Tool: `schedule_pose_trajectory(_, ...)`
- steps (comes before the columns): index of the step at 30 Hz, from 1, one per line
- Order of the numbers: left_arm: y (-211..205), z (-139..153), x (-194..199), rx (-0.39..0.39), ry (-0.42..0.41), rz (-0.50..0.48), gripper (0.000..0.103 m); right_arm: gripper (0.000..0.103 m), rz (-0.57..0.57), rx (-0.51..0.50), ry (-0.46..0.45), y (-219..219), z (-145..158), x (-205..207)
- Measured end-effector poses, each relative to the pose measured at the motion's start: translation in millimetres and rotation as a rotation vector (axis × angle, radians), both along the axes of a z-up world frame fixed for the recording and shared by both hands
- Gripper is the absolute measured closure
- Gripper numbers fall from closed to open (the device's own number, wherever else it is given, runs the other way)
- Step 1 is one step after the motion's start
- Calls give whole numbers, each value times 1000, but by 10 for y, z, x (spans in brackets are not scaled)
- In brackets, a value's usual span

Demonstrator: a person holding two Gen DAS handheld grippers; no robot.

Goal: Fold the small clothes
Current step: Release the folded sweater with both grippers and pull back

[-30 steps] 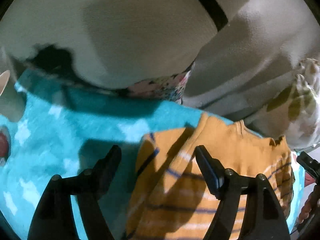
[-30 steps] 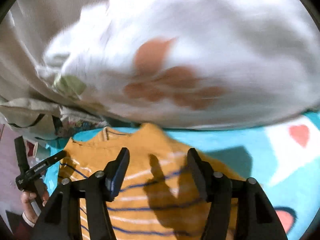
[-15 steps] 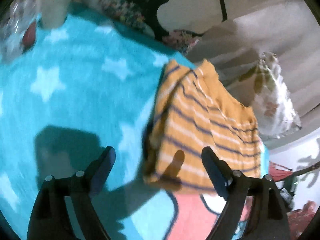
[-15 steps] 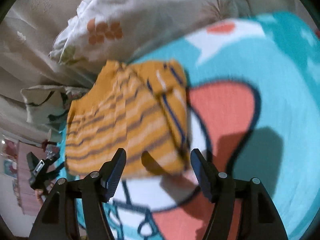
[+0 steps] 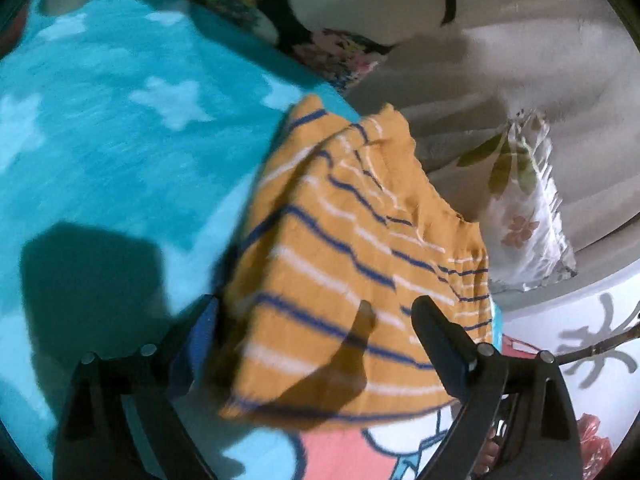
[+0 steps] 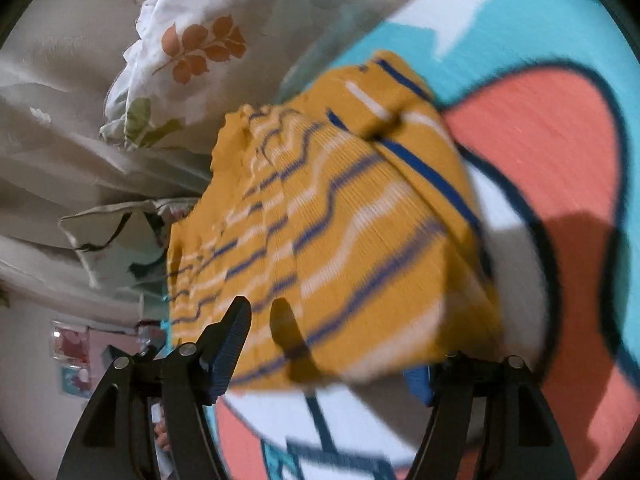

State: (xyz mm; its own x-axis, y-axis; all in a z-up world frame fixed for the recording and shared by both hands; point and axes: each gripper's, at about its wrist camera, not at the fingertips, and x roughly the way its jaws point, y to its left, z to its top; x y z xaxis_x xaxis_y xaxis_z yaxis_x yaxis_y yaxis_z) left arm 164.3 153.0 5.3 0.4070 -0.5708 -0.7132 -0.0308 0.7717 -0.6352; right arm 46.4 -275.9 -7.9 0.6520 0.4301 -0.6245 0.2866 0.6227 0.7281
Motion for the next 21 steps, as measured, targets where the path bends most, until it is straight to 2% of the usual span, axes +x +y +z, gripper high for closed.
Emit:
schedule_pose_trajectory(1, -48, 13, 39, 28, 0, -1, 13, 28, -12, -35, -10, 32, 23, 93)
schedule_pose_trajectory(2, -72, 28, 60, 59, 5, 0, 22, 29, -23, -53, -14, 41, 33, 152)
schedule_pose_trajectory(3, -119, 43, 115, 114, 24, -5, 62, 36, -37, -69, -15, 54, 42, 222)
schedule_pose_trajectory(4, -138, 23, 162, 128, 56, -22, 83, 47, -53, -74, -12, 51, 44, 273)
schedule_pose_trajectory(5, -128, 15, 190, 109, 83, -24, 83, 75, -63, -71, 7, 39, 25, 332)
schedule_pose_trajectory(8, -94, 188, 105, 118, 61, -28, 85, 83, -81, 31, 33, -84, -77, 340)
schedule_pose_trajectory(13, -28, 503, -267, 112, 52, -47, 86, 85, -21, 151, 8, -103, 39, 33)
schedule_pose_trajectory(17, 111, 451, -574, 108, 96, -21, 84, 84, 59, 167, 33, -5, 80, -349)
schedule_pose_trajectory(20, 276, 221, -740, 117, 176, 43, 80, 68, 112, 119, 105, 50, -64, -572)
schedule_pose_trajectory(21, 332, 234, -793, 123, 175, 66, 78, 65, 112, 98, 131, 34, -103, -658)
